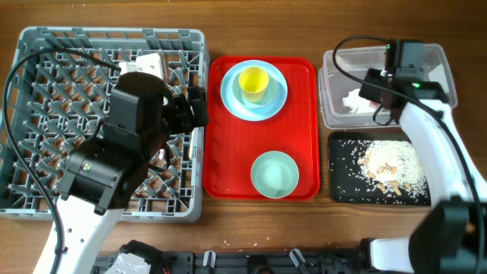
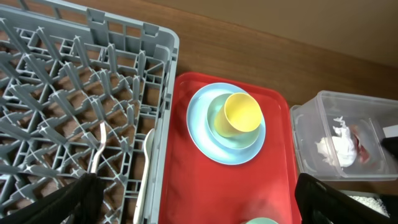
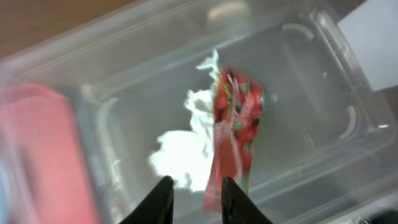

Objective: Sort waste into correct bins and load items into the dishwasher rack

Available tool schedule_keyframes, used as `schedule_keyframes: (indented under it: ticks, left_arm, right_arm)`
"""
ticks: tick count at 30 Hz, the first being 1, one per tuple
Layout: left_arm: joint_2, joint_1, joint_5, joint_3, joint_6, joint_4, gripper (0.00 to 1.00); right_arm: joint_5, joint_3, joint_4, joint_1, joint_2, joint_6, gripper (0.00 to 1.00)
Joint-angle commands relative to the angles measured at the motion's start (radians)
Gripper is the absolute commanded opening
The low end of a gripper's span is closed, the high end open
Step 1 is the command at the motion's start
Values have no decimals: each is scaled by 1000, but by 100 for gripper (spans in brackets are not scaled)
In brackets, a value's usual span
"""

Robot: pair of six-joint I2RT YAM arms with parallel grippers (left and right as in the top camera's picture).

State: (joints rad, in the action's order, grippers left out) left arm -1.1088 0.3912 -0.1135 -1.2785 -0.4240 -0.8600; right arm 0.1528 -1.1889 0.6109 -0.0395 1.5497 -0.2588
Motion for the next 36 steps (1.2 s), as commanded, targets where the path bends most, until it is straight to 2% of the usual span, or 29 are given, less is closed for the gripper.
schedule_keyframes:
  ticks: [1,2,4,6,7,11,13,17,19,21,23,26,29,33,36]
  left_arm:
    - [3,-4,5,-6,-6,3,100]
    - [3,-4,5,-6,-6,3,100]
    - [3,-4,5,-6,-6,3,100]
    - [3,-4,5,-6,-6,3,100]
    - [3,-4,5,-6,-6,3,100]
    - [3,-4,5,-6,-6,3,100]
    - [3,-4,5,-6,-6,3,100]
    - [3,-4,5,-6,-6,3,100]
    - [3,-4,5,-6,-6,3,100]
    - [3,-4,5,-6,-6,3,100]
    - [3,-4,5,-6,-6,3,100]
    - [3,-4,5,-6,-6,3,100]
    - [3,-4,5,-6,-6,3,100]
    - [3,-4,5,-6,-6,3,100]
    - [3,-4,5,-6,-6,3,100]
  right_arm:
    - [-50,-58,46,0,-196,23,29]
    - [-85,-58,74,0,-264,23,47]
    - [-299,-58,131,1,-362,31,86]
    - [-526,-58,221,2,-409,93,98]
    - [-574,-57,273,9,-411,106,100]
    - [-583,-44,465,81,-395,181,100]
    - [-603,-44,468,87,-433,176,100]
    - [-595,-44,465,87,-698,141,99]
    - [-414,-44,451,87,-892,64,100]
    - [-145,-44,465,87,-1080,-57,100]
    - [-24,-44,494,87,-1167,-100,100]
    - [100,-78,558,87,-1284,-272,100]
    - [378,-135,454,87,-1468,-310,100]
    - [428,-132,554,87,-1510,-326,100]
    - [428,-131,766,87,-1510,-326,100]
